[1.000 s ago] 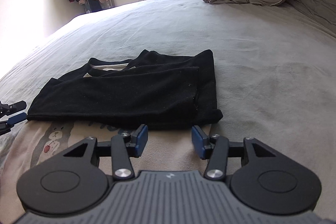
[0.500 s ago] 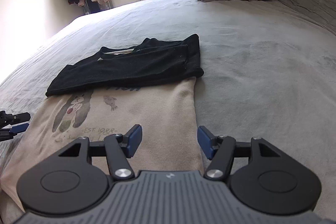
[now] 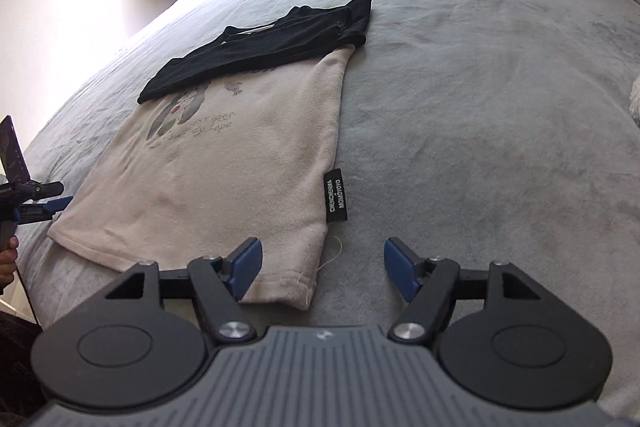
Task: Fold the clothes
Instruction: 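Release the black fabric with the left gripper and lift both grippers away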
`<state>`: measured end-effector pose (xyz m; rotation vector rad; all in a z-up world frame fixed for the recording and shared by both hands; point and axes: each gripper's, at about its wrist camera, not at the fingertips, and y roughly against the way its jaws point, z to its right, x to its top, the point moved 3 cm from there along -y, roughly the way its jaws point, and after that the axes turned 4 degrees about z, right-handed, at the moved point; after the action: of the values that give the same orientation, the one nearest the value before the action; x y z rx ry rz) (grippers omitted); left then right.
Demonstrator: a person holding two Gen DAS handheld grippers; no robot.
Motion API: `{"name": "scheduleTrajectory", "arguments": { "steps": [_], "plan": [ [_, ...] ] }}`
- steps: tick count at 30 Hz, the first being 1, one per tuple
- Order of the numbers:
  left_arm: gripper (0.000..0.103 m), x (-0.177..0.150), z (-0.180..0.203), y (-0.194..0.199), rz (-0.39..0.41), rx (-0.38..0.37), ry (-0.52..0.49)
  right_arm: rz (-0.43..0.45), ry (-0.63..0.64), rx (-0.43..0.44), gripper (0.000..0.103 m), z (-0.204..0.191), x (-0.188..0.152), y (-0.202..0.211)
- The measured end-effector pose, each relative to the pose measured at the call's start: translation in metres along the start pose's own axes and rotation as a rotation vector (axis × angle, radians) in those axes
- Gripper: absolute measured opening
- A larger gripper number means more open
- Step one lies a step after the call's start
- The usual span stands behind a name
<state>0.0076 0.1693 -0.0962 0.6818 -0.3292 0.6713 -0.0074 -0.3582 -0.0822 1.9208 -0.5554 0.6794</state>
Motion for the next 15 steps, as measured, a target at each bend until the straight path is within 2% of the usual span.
{"name": "scheduleTrajectory", "arguments": {
  "steps": [6, 10, 15],
  "plan": [
    [0.062, -0.011, -0.018, 0.018, -0.097, -0.141, 0.09, -0.006, -0.236, 0.158, 0.071, 0.03, -0.006, 0.018],
    [0.062, -0.015, -0.013, 0.008, -0.138, -0.167, 0.095, -0.009, -0.344, 0.204, 0.071, 0.038, -0.006, 0.015],
    [0.061, -0.019, -0.007, -0.004, -0.187, -0.194, 0.098, -0.024, -0.391, 0.249, 0.071, 0.037, -0.001, 0.005]
  ]
}}
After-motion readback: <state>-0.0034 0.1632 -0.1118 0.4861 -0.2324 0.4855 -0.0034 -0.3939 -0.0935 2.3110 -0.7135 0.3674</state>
